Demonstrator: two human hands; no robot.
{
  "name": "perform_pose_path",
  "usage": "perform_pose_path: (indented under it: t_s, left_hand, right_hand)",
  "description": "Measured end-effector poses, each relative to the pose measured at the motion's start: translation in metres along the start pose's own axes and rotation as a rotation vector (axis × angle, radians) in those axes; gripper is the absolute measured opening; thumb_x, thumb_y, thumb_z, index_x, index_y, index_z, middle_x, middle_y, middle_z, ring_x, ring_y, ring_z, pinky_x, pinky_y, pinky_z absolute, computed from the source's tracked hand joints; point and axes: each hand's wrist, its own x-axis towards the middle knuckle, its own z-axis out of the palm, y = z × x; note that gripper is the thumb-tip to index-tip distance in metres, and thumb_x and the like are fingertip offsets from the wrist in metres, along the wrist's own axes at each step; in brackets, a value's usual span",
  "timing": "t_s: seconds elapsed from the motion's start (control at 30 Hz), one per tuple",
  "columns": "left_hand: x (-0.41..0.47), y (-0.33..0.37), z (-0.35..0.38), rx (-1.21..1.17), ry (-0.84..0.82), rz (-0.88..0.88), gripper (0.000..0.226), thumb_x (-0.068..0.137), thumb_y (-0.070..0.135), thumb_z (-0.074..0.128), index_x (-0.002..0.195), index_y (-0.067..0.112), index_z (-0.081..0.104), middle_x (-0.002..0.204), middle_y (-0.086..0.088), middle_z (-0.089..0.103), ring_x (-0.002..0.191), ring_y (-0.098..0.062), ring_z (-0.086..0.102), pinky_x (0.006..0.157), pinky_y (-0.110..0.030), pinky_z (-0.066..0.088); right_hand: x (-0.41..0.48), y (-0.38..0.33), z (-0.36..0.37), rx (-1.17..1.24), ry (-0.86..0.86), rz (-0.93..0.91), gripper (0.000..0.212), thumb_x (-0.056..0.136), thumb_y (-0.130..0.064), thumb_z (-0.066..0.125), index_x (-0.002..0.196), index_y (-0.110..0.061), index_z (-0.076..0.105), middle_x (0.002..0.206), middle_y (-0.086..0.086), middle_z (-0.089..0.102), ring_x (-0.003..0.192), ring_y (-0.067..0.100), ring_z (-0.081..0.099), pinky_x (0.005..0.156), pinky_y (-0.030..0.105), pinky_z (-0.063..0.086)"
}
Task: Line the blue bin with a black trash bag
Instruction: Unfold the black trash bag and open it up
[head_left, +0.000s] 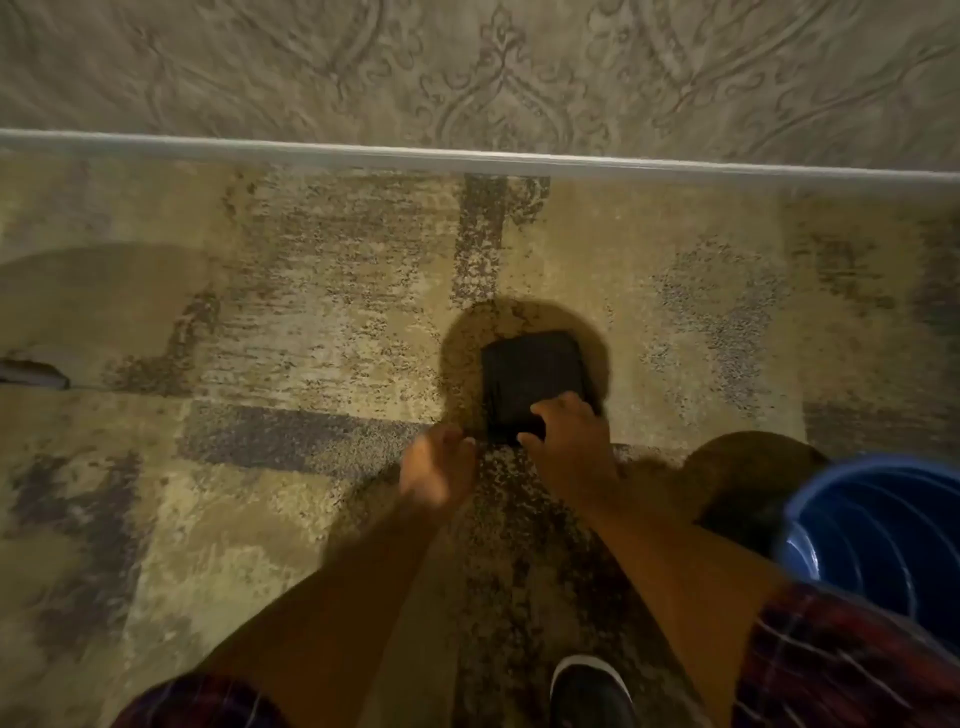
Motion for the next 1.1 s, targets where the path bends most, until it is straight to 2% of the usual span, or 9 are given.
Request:
perform_pose_path:
  t_s: [0.23,0.3,0.4,0.5,0.7,0.8,0.9,1.03,1.1]
  left_hand:
    - [0.051,-0.016,0.019,-0.058,0.055,-0.152,0.022,0.101,0.033,0.063,0.11,0.019,0.079,0.085,0.004,0.072,0.069,-0.007,0.058,0.058,-0.021,0.039]
    - [0.058,-0.022,0.023,-0.093,0.054,-0.175,0.021,0.102,0.031,0.064,0.111,0.02,0.078,0.087,0.004,0.071,0.069,-0.003,0.057,0.054,-0.018,0.037]
    - [0.063,-0.027,0.025,-0.161,0.048,-0.197,0.022,0.102,0.027,0.065,0.115,0.016,0.078,0.102,-0.008,0.078,0.084,-0.019,0.067,0.065,-0.024,0.047]
    - [0.061,-0.03,0.025,-0.236,0.074,-0.207,0.023,0.102,0.024,0.065,0.117,0.012,0.077,0.11,-0.013,0.078,0.102,-0.032,0.072,0.084,-0.035,0.057]
    - [0.038,-0.005,0.016,-0.417,0.099,-0.293,0.017,0.1,0.021,0.066,0.108,0.014,0.08,0.079,-0.008,0.074,0.061,-0.016,0.061,0.052,-0.023,0.047]
    - [0.019,0.024,0.003,-0.708,0.051,-0.413,0.011,0.097,0.006,0.067,0.1,0.006,0.077,0.088,-0.014,0.078,0.077,-0.023,0.072,0.071,-0.036,0.061]
    - [-0.002,0.053,-0.014,-0.915,-0.001,-0.445,0.009,0.096,0.001,0.066,0.095,0.008,0.073,0.093,-0.01,0.078,0.088,-0.024,0.076,0.083,-0.039,0.064]
    - [-0.039,0.092,-0.044,-1.12,-0.179,-0.482,0.038,0.106,0.033,0.058,0.128,0.004,0.064,0.121,-0.015,0.073,0.116,-0.032,0.069,0.104,-0.044,0.054]
    - [-0.057,0.112,-0.065,-1.188,-0.266,-0.51,0.055,0.105,0.052,0.052,0.129,0.003,0.064,0.124,-0.016,0.071,0.121,-0.034,0.066,0.108,-0.046,0.05]
  right_hand:
    - [0.053,0.002,0.041,-0.239,-0.037,-0.124,0.066,0.087,-0.059,0.069,0.141,-0.021,0.059,0.153,0.009,0.042,0.141,0.033,0.038,0.111,0.052,0.03]
    - [0.059,0.003,0.05,-0.295,-0.001,-0.183,0.057,0.085,-0.055,0.072,0.131,-0.021,0.066,0.151,0.011,0.046,0.139,0.035,0.041,0.109,0.053,0.032]
    - [0.063,0.006,0.063,-0.285,0.151,-0.245,0.02,0.092,-0.037,0.067,0.101,-0.02,0.074,0.13,0.008,0.059,0.12,0.034,0.056,0.096,0.051,0.035]
    - [0.063,0.007,0.065,-0.17,0.264,-0.234,0.012,0.094,-0.027,0.064,0.09,-0.021,0.074,0.113,0.005,0.062,0.102,0.032,0.059,0.088,0.047,0.034]
    - [0.052,-0.009,0.028,0.083,0.381,-0.056,0.018,0.1,-0.023,0.06,0.1,-0.014,0.076,0.108,0.009,0.069,0.097,0.034,0.064,0.089,0.048,0.042]
    - [0.036,-0.025,-0.007,0.309,0.441,0.022,0.019,0.102,-0.015,0.057,0.102,-0.003,0.072,0.098,0.016,0.07,0.091,0.035,0.066,0.08,0.046,0.052]
    - [0.011,-0.037,-0.042,0.475,0.499,0.08,0.019,0.105,-0.012,0.053,0.101,0.0,0.066,0.084,0.013,0.066,0.072,0.025,0.059,0.06,0.035,0.042]
    - [-0.043,-0.06,-0.096,0.522,0.523,-0.04,0.014,0.107,-0.008,0.05,0.097,-0.003,0.057,0.07,-0.002,0.049,0.052,0.007,0.04,0.049,0.019,0.028]
    - [-0.074,-0.076,-0.124,0.521,0.483,-0.079,0.013,0.108,-0.01,0.049,0.096,-0.011,0.054,0.066,-0.004,0.047,0.051,0.004,0.038,0.048,0.015,0.025]
